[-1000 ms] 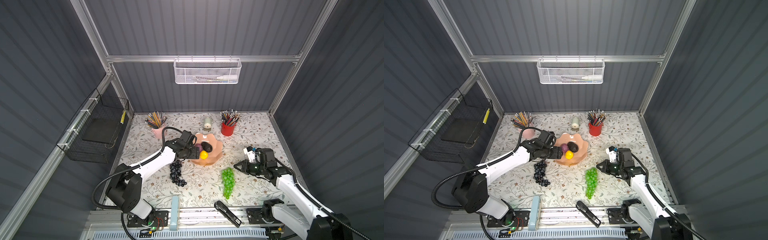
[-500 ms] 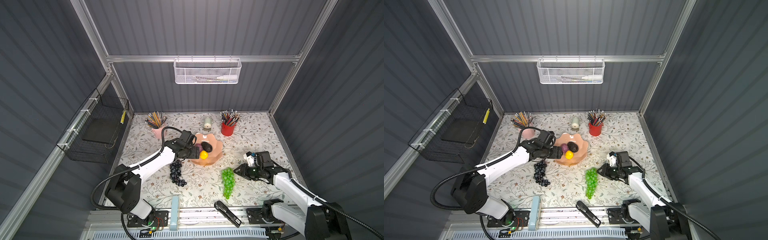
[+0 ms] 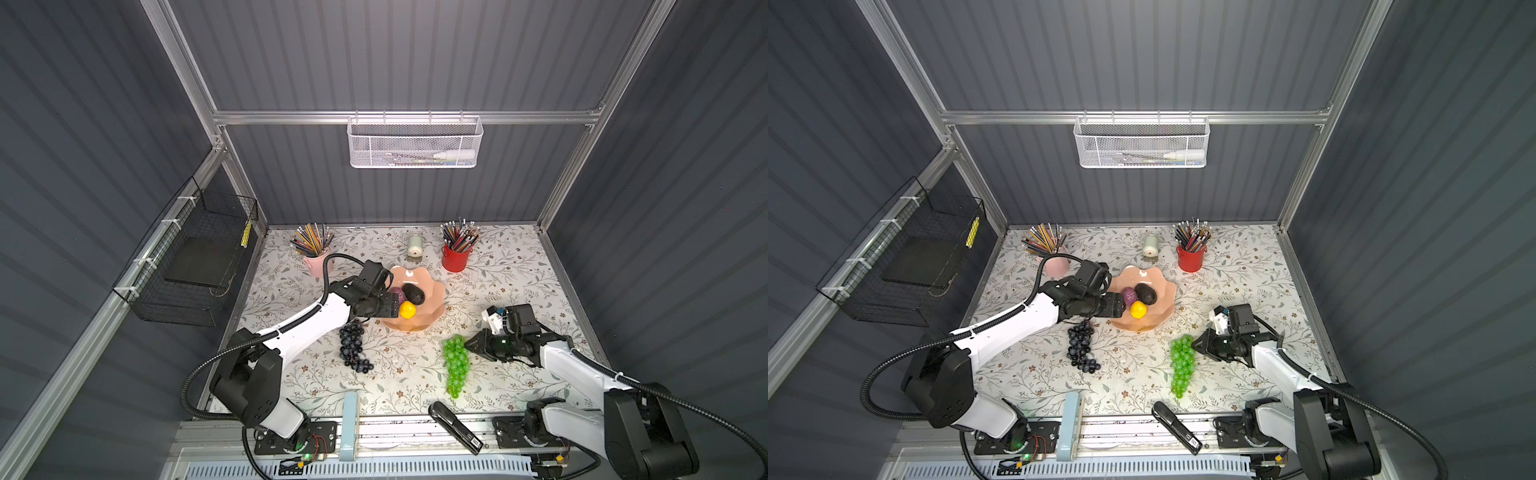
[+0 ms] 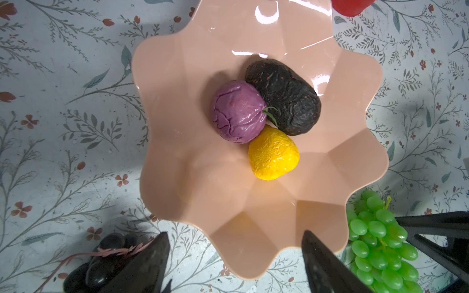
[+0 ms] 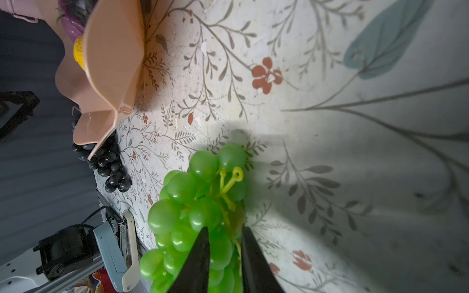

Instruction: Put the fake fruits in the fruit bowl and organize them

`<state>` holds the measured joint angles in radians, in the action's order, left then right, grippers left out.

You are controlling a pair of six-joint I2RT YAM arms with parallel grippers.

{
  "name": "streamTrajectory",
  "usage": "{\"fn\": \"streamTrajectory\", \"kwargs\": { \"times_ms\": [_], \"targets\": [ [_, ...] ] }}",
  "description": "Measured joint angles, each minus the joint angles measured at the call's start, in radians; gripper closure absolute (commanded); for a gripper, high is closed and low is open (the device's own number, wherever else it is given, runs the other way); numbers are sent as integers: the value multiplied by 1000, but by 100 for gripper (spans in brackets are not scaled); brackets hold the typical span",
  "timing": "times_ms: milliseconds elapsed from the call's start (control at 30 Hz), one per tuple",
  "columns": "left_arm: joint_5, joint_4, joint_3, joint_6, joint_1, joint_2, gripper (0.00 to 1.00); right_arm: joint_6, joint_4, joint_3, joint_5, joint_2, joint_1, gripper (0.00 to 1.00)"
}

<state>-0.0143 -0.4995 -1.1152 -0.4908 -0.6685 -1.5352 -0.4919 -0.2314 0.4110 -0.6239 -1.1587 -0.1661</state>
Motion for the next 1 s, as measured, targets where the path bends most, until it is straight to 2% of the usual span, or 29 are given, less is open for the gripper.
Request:
{"fn": "streamTrajectory", "kwargs": {
  "times_ms": [100,333,900,967,1000],
  "targets": [
    [0,0,0,0,0,0,18,-4,21,0,-6,0,0,90],
    [0,0,0,0,0,0,18,-13,54,-1,-9,-2,-2,100],
    [0,0,0,0,0,0,18,-26,-17,26,5,167,-5,100],
    [0,0,0,0,0,0,18,-21,-40,34,28,168,-5,85],
    [0,0,0,0,0,0,18,-12,-53,37,40,165,-5,82]
  ]
}}
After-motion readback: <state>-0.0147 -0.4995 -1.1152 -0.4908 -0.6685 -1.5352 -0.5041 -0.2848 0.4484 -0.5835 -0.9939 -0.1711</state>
